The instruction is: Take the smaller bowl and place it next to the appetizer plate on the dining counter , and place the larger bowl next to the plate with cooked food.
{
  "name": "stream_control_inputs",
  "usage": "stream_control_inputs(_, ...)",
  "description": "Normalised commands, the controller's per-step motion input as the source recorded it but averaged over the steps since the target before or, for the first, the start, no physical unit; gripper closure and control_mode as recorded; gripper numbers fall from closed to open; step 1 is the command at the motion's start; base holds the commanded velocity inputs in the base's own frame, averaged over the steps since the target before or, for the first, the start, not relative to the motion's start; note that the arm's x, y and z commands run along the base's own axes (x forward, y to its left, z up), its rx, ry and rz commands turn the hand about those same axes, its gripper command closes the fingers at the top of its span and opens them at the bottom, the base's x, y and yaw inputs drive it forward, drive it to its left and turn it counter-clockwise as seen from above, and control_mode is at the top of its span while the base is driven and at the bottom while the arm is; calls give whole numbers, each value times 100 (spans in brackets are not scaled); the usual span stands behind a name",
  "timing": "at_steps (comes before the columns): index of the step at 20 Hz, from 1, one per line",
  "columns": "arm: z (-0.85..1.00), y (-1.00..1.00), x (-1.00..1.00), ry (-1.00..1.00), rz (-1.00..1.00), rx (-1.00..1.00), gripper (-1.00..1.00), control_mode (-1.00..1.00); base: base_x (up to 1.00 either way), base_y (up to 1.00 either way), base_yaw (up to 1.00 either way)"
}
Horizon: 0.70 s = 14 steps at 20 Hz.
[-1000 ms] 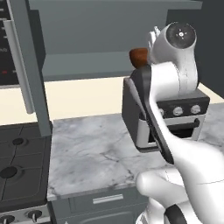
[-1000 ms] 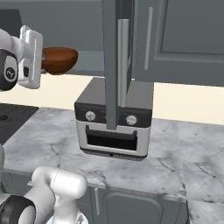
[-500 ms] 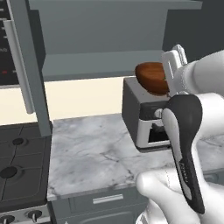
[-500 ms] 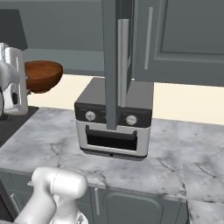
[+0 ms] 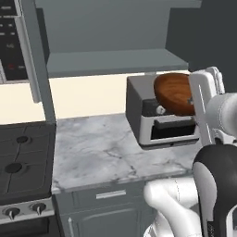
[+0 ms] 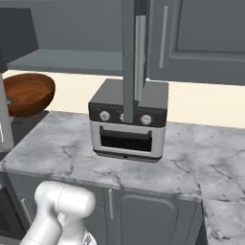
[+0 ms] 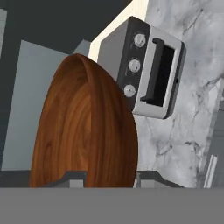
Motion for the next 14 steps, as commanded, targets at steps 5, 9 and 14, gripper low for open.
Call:
stream_control_inputs(5, 0, 0, 0, 0, 0, 0, 100, 100, -100, -1, 3)
stream_control_inputs(9, 0, 0, 0, 0, 0, 0, 100, 100, -100, 7, 8)
stream_control_inputs(14, 0, 0, 0, 0, 0, 0, 100, 100, -100, 53, 1)
